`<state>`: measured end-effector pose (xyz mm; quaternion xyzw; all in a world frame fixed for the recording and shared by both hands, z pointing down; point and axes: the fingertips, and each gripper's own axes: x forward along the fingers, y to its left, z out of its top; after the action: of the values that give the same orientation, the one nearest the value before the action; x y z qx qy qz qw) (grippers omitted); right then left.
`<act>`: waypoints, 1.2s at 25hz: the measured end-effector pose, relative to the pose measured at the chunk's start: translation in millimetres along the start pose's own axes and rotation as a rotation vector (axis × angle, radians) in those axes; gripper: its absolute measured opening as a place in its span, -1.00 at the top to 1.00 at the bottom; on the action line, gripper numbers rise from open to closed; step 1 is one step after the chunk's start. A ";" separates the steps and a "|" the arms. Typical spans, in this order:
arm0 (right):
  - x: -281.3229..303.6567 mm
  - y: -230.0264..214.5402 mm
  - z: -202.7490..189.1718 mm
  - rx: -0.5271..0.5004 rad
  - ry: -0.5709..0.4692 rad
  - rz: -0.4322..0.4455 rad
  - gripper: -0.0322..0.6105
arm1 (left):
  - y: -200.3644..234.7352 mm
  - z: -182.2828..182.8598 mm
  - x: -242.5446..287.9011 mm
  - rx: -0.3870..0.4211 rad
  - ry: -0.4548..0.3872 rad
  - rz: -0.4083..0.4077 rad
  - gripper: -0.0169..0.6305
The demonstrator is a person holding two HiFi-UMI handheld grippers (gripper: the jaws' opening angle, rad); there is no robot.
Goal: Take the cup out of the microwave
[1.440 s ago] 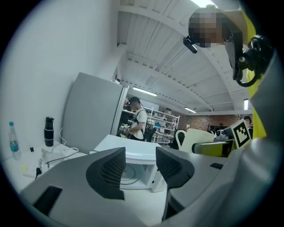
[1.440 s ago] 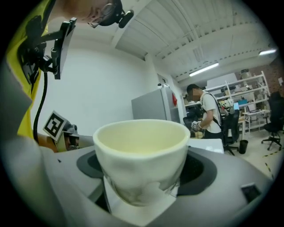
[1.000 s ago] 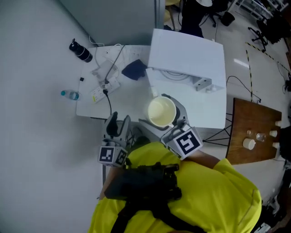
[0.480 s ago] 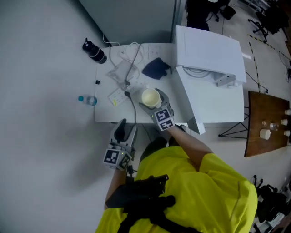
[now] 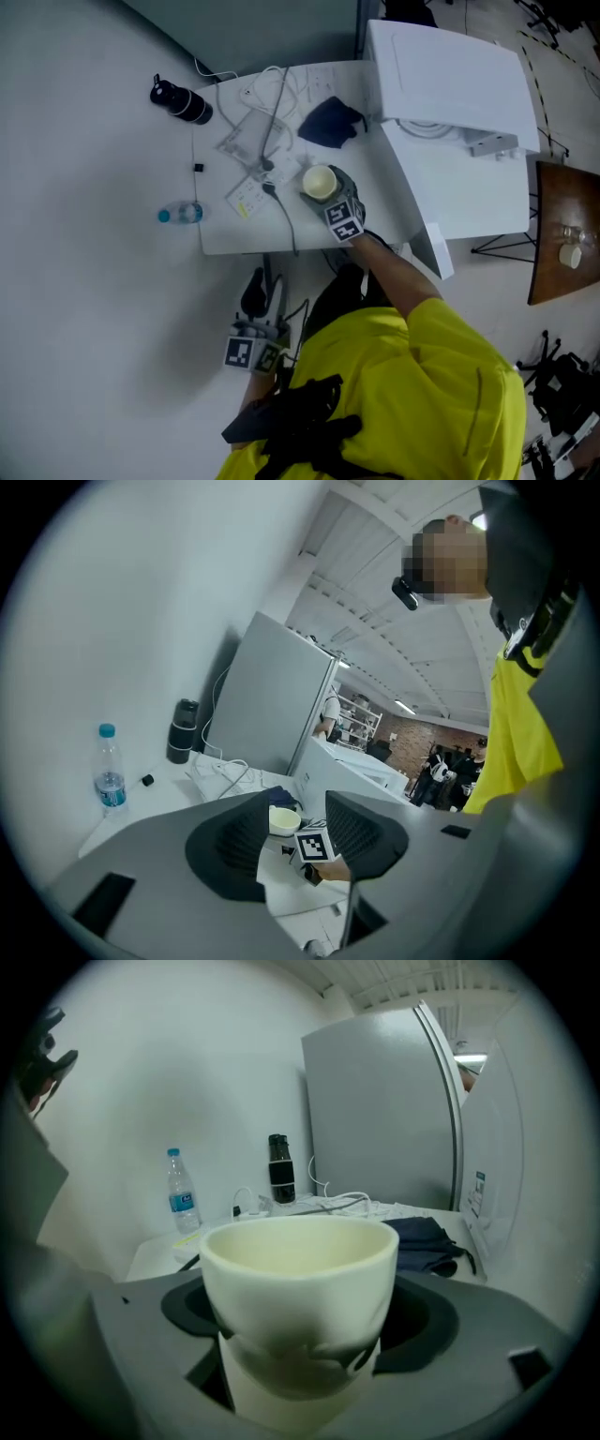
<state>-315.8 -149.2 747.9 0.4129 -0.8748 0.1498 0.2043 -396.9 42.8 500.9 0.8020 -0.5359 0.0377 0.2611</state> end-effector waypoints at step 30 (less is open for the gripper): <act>-340.0 37.8 186.6 0.147 -0.299 0.056 0.88 | -41.1 55.8 44.2 0.107 0.001 -0.106 0.36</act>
<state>-193.4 18.5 418.1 0.4196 -0.8934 0.1559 0.0371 -354.4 -8.1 452.4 0.8421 -0.4897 0.0531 0.2197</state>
